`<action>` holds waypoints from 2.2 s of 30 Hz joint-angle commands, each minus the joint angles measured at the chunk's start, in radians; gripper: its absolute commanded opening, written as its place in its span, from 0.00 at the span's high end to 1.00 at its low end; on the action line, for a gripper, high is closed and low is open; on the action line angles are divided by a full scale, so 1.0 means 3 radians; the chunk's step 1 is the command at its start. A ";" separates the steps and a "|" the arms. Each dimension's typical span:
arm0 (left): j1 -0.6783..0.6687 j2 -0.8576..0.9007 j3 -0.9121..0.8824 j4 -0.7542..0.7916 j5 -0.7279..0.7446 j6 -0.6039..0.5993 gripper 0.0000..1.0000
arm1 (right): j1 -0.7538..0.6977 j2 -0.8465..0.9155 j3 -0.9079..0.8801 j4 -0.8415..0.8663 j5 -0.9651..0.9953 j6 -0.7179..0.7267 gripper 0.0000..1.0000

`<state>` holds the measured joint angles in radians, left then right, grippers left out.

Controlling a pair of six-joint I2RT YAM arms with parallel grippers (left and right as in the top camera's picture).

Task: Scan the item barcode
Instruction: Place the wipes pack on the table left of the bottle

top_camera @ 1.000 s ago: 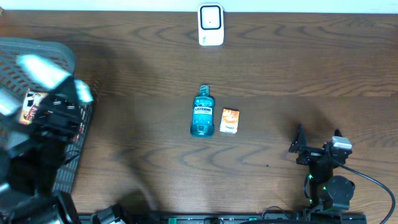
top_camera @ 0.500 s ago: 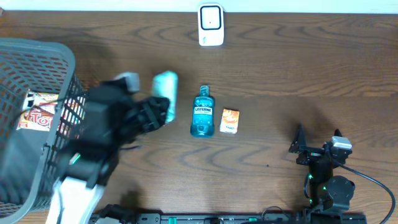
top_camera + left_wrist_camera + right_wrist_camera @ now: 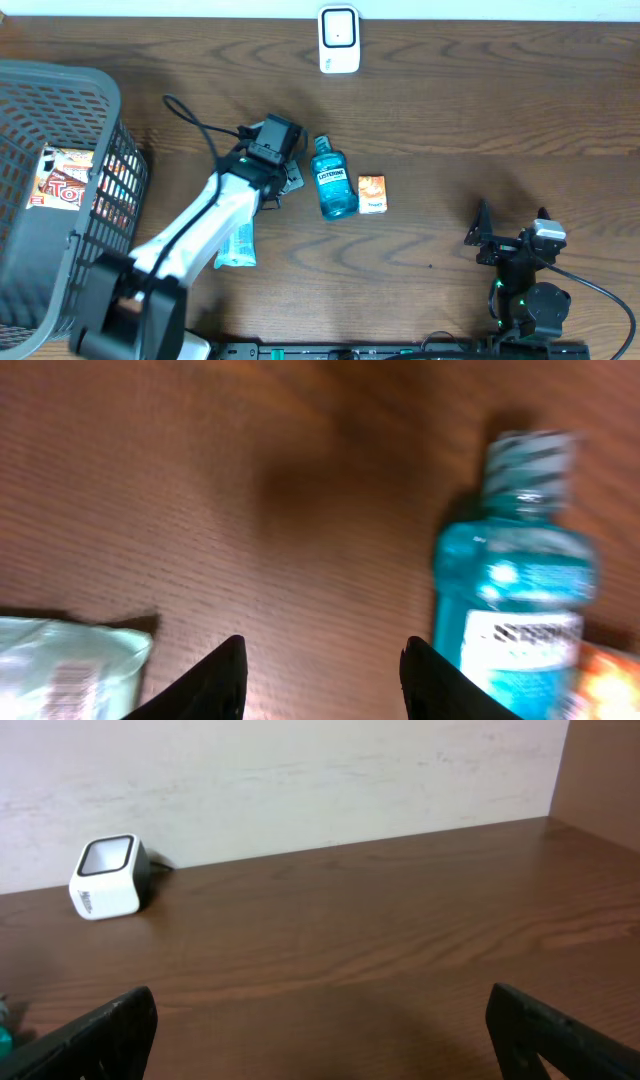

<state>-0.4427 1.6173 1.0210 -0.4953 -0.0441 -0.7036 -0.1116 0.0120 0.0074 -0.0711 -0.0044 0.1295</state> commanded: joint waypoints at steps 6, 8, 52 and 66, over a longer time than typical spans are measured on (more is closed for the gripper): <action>-0.0008 0.0207 -0.0019 0.0018 -0.0158 -0.0179 0.50 | 0.0004 -0.0018 -0.0006 -0.0013 0.0006 0.0027 0.01; -0.0008 0.0207 -0.0019 0.0017 -0.0158 -0.0206 0.43 | 0.0004 -0.0018 -0.0006 -0.0013 0.0006 0.0027 0.01; -0.0004 -0.1171 -0.0031 -0.0161 -0.0267 0.0102 0.02 | 0.0004 -0.0018 -0.0006 -0.0013 0.0006 0.0027 0.01; -0.0004 -0.2385 0.0103 0.0591 -0.0267 0.0454 0.02 | 0.0004 -0.0018 -0.0006 -0.0014 0.0006 0.0027 0.01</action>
<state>-0.4431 0.9463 1.0199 -0.3454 -0.1112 -0.6453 -0.1116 0.0120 0.0074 -0.0711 -0.0044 0.1295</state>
